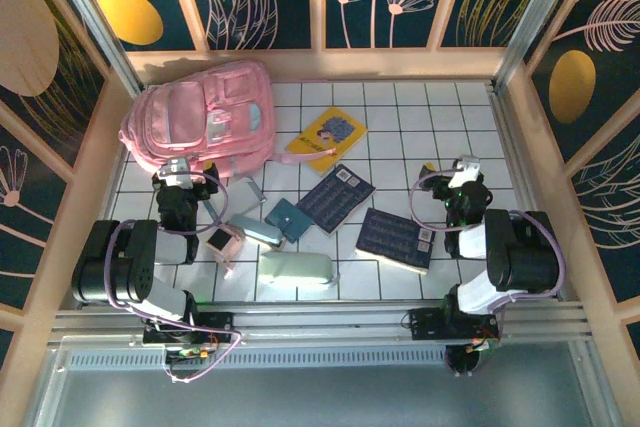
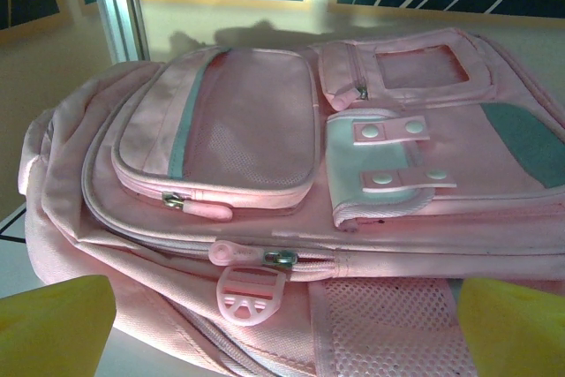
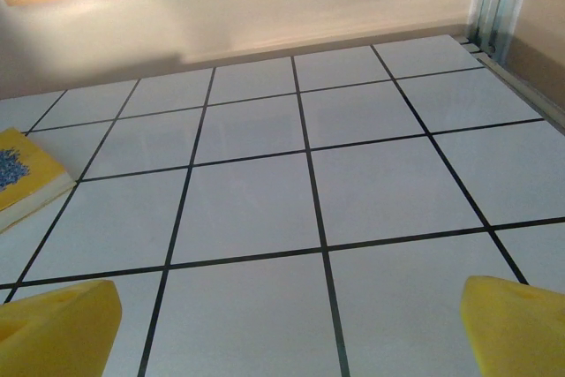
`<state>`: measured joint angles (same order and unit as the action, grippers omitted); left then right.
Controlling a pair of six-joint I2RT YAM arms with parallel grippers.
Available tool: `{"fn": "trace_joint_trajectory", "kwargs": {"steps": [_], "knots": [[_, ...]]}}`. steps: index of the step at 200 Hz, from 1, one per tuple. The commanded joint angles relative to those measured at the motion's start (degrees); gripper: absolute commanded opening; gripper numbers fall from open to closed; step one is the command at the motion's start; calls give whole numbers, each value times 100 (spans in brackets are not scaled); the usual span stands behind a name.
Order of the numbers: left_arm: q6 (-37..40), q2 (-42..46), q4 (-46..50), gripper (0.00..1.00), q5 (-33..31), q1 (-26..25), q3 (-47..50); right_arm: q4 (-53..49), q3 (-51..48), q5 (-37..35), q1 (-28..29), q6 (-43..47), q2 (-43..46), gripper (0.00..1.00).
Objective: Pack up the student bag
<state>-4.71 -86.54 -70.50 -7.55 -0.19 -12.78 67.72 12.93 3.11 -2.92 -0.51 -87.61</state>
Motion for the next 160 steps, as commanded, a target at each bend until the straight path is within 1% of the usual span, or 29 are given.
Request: {"fn": "trace_joint_trajectory", "kwargs": {"steps": [1, 11, 18, 28, 38, 51, 57, 64, 69, 77, 84, 88, 93, 98, 106, 110, 115, 124, 128, 134, 140, 148, 152, 155, 160], "knots": [[-49, 247, 203, 99, -236, -18, -231, 313, 83, 127, 3, -1, -55, 99], [-118, 742, 1090, 99, -440, -23, -490, 47, 164, 139, 33, 21, 136, 99], [-101, 1041, 1650, 99, -511, -23, -707, -599, 341, 82, 111, 93, 541, 99], [-77, 1555, 2125, 99, -519, -35, -885, -1636, 713, -127, 325, 201, 1173, 99], [-196, 2069, 2548, 99, -537, -79, -1102, -2009, 913, -275, 602, 247, 1756, 99], [-821, 2608, 3340, 99, -533, -170, -1597, -2270, 1194, -504, 1275, 412, 2306, 99], [-1079, 2808, 3792, 99, -578, -269, -1884, -2439, 1433, -651, 1694, 519, 2475, 99], [-1238, 2946, 4328, 99, -622, -446, -2237, -2692, 1723, -695, 2026, 579, 2558, 99], [-1189, 3002, 4714, 99, -619, -606, -2514, -3003, 2064, -753, 2358, 579, 2604, 99], [-1027, 3014, 5380, 99, -759, -893, -2983, -3371, 2522, -910, 2824, 574, 2618, 99], [-1064, 2982, 5873, 99, -968, -1074, -3330, -3571, 2857, -1116, 3233, 618, 2604, 99], [-1193, 2950, 6116, 99, -1012, -1096, -3505, -3652, 3013, -1224, 3381, 680, 2616, 99], [-1425, 2901, 6445, 99, -1077, -1098, -3703, -3723, 3184, -1353, 3749, 749, 2618, 99], [-1753, 2841, 6804, 99, -1281, -1093, -3890, -3754, 3332, -1450, 3987, 760, 2602, 99], [-2222, 2705, 7411, 99, -1669, -1098, -4206, -3892, 3592, -1575, 4215, 589, 2564, 99], [-2399, 2634, 7703, 99, -1831, -1098, -4344, -4060, 3761, -1589, 4253, 302, 2538, 99], [-2444, 2521, 7950, 99, -1877, -1078, -4552, -4398, 4008, -1551, 4251, -140, 2489, 99], [-1931, 2320, 8090, 99, -1584, -1061, -4782, -5328, 4569, -1395, 4155, -984, 2381, 99], [-1909, 2228, 8164, 99, -1638, -1062, -4865, -5720, 4815, -1106, 4069, -1046, 2332, 99], [-2240, 2096, 8252, 99, -1873, -1055, -4938, -6089, 5091, -561, 3927, -884, 2252, 99], [-2365, 1984, 8217, 99, -2112, -1041, -4957, -6196, 5204, -361, 3778, -983, 2192, 99], [-2220, 1851, 8042, 99, -2191, -1036, -4958, -6126, 5215, -99, 3505, -1286, 2116, 99], [-2183, 1781, 8000, 99, -2252, -1017, -4989, -6101, 5232, 74, 3460, -1516, 2075, 99], [-2138, 1717, 7973, 99, -2309, -1006, -5029, -6064, 5232, 259, 3213, -1724, 2040, 99], [-2043, 1584, 7910, 99, -2381, -981, -5089, -6013, 5217, 412, 3095, -1897, 2003, 99]]}}
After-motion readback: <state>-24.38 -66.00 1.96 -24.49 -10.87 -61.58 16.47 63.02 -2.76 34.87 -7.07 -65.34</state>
